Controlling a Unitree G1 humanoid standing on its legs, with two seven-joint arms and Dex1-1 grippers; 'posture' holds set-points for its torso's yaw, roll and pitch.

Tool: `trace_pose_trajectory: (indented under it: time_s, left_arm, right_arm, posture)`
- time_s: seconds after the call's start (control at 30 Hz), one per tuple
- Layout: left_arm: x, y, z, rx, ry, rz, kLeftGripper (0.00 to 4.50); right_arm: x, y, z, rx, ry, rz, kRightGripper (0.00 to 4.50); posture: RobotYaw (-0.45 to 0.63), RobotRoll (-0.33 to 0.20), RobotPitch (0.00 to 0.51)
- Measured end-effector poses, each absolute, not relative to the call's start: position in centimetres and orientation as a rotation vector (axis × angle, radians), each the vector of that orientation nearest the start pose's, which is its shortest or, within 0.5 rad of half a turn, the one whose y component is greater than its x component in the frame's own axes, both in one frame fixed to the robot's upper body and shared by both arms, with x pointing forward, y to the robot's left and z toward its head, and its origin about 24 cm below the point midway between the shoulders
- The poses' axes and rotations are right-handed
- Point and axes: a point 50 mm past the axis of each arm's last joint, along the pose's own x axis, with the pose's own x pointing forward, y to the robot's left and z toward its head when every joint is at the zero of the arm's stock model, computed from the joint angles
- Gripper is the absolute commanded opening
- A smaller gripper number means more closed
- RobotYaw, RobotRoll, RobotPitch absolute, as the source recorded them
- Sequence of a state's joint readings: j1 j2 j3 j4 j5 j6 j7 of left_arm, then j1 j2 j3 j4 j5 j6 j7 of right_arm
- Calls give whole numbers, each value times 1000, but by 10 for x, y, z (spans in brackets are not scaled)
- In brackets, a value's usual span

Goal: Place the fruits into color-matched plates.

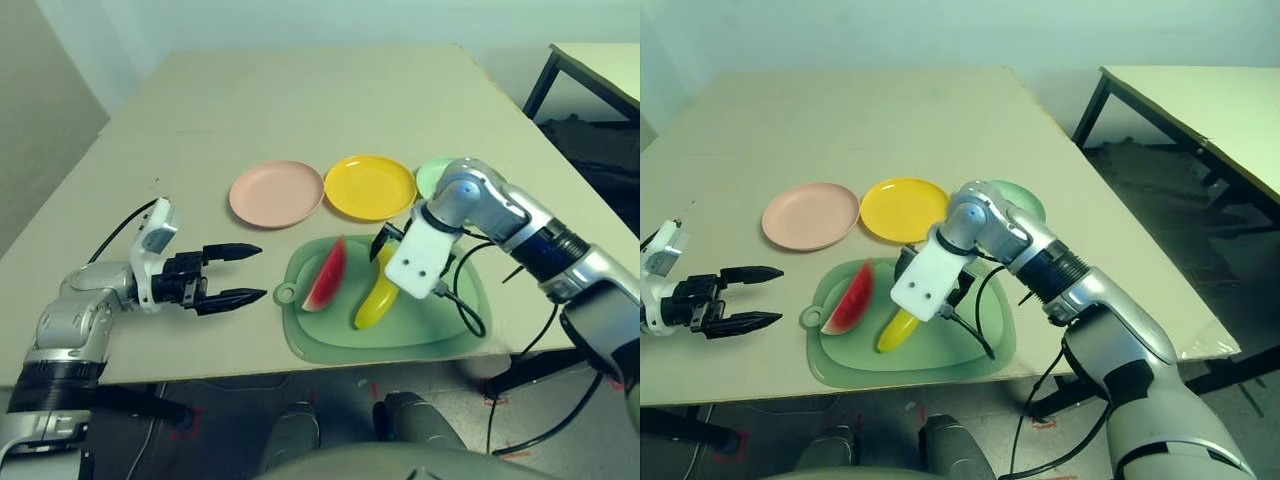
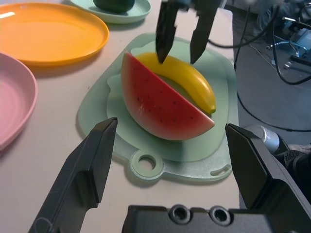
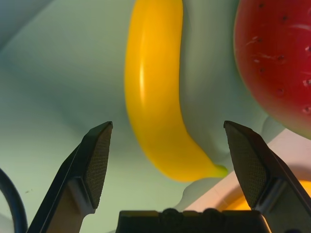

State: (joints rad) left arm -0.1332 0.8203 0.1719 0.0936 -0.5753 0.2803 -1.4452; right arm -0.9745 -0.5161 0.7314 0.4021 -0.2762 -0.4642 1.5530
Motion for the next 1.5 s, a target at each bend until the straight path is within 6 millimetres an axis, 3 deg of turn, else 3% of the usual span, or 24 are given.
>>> trace_pose_trajectory:
  time_s: [0.1, 0.2, 0.43, 0.73, 1.07, 1.33, 1.5]
  left_arm:
    - [235, 273, 125, 85, 222, -1236, 4500]
    - [235, 273, 124, 90, 221, -1236, 4500]
    - [236, 274, 125, 98, 205, -1231, 4500]
    - [240, 276, 124, 87, 196, -1211, 4500]
    - [248, 279, 123, 91, 177, -1102, 4500]
    - [251, 282, 124, 92, 175, -1051, 4500]
    - [253, 283, 124, 89, 179, -1005, 4500]
  right_arm:
    - [308, -78, 133, -1661, 184, 1961, 4479]
    - [307, -82, 127, -1648, 220, 1974, 4130]
    - [310, -100, 126, -1662, 318, 1967, 1708]
    - [315, -136, 133, -1640, 443, 1916, 1677]
    - [364, -148, 182, -1568, 484, 1633, 1677]
    - [395, -123, 206, -1379, 337, 1299, 1677]
    - [403, -112, 197, -1321, 320, 1173, 1677]
  posture:
    - [-21, 0, 38]
    - [-21, 0, 38]
    - [-27, 0, 40]
    - [-43, 0, 40]
    - [-36, 0, 40]
    - [-24, 0, 46]
    - [-18, 0, 48]
